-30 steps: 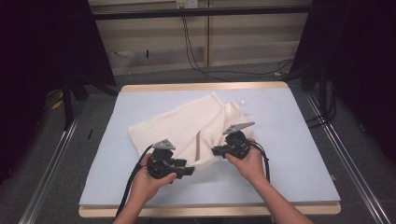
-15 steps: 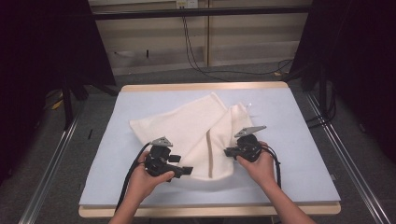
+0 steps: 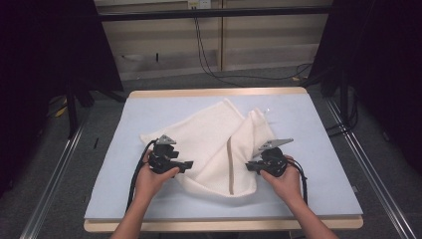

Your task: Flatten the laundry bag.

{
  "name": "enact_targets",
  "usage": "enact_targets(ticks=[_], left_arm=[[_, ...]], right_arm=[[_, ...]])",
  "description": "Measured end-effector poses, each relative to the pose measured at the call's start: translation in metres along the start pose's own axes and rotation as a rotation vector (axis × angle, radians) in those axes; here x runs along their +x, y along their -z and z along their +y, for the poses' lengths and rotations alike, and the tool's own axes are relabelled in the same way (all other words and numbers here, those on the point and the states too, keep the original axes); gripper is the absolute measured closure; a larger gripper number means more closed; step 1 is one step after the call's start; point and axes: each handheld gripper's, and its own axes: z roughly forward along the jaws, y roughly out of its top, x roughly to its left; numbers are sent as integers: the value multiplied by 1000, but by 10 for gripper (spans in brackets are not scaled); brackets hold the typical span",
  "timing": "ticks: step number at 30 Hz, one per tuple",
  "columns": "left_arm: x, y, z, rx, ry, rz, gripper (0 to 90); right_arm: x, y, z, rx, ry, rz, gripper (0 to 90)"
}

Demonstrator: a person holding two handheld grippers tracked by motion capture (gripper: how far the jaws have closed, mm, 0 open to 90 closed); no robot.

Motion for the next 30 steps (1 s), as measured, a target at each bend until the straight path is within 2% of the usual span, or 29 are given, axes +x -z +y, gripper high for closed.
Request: enact_targets(ticks=[4, 5, 6, 7, 10, 14, 15, 19, 20, 21, 22, 24, 25, 26, 29, 30], left_arm=[[4, -9, -2, 58, -35, 18, 247], [2, -12, -4, 42, -43, 24, 244], [2, -11, -3, 55, -62, 23, 239], [0, -14, -4, 39, -67, 35, 253], [-4, -14, -6, 56, -124, 68, 276], [-10, -12, -7, 60, -124, 106, 384], [-11, -12, -8, 52, -116, 101, 397], [-15, -12, -7, 57, -118, 109, 539], [-16, -12, -7, 51, -119, 102, 646], [-17, -12, -6, 47, -113, 105, 646], [-18, -13, -6, 49, -110, 105, 704], [-19, -13, -5, 54, -109, 110, 765], [-19, -13, -5, 52, -102, 111, 765], [-21, -14, -5, 34, -54, 105, 857], [-18, -14, -4, 46, -48, 99, 900], [-18, -12, -3, 58, -59, 105, 900]], right_arm=[[0, 0, -1, -5, 4, 4, 869], [0, -1, -1, -6, 4, 6, 868], [0, -1, -2, -6, 2, 2, 868], [0, -1, -3, -6, 9, 7, 868], [0, -1, -4, -6, 10, 5, 867], [1, -2, -4, -10, 13, 1, 867], [1, -2, -4, -9, 12, 0, 867], [2, -2, -4, -9, 15, -4, 867], [2, -2, -4, -9, 11, -3, 868], [2, -2, -4, -9, 11, -3, 868], [2, -2, -4, -9, 11, -2, 867], [1, -2, -3, -6, 12, 0, 868], [1, -2, -3, -6, 12, 0, 868], [2, -2, -3, -5, 13, 0, 868], [2, -2, -3, -8, 7, -1, 868], [2, -2, -3, -11, 13, 1, 868]])
